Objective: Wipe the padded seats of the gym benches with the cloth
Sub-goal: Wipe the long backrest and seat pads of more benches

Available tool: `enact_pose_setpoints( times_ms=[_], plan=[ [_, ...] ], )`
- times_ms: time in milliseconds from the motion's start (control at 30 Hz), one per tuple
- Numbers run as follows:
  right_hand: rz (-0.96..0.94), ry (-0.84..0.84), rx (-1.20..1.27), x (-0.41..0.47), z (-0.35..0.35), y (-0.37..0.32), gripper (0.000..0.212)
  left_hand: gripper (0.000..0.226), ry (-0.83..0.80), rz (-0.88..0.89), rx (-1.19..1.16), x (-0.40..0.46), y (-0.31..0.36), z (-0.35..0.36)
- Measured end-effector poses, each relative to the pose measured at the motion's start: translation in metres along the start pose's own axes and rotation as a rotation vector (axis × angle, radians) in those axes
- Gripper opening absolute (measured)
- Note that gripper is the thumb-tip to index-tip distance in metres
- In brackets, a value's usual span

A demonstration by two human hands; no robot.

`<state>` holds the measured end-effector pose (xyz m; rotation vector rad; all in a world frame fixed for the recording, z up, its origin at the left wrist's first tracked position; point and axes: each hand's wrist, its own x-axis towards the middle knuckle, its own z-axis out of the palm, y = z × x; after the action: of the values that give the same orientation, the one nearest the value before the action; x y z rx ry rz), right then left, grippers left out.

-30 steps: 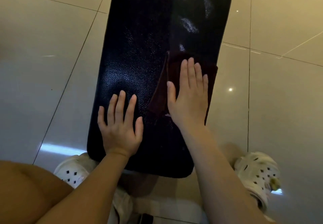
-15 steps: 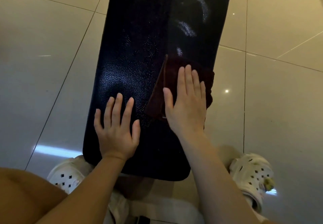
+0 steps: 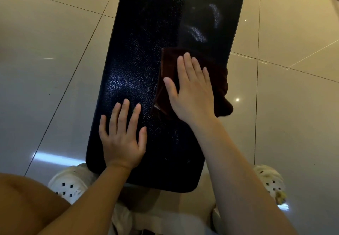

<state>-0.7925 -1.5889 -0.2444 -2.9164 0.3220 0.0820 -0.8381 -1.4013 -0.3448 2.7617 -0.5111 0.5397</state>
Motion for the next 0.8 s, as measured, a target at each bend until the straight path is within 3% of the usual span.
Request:
enact_pose_setpoints(
  times_ms=[233, 433, 600, 800],
  plan=[
    [0.015, -0.01, 0.012, -0.068, 0.013, 0.002, 0.064, 0.055, -0.014, -0.005, -0.007, 0.0, 0.0, -0.001],
    [0.014, 0.006, 0.022, 0.012, -0.002, 0.0, 0.062, 0.055, -0.013, -0.009, 0.0, 0.0, 0.0, 0.0],
    [0.06, 0.065, 0.039, -0.032, 0.012, -0.001, 0.064, 0.055, -0.022, -0.007, -0.002, 0.0, 0.001, -0.001],
    [0.091, -0.042, 0.045, -0.023, 0.0, -0.006, 0.066, 0.054, -0.015, -0.005, 0.01, 0.001, 0.001, -0.001]
  ],
)
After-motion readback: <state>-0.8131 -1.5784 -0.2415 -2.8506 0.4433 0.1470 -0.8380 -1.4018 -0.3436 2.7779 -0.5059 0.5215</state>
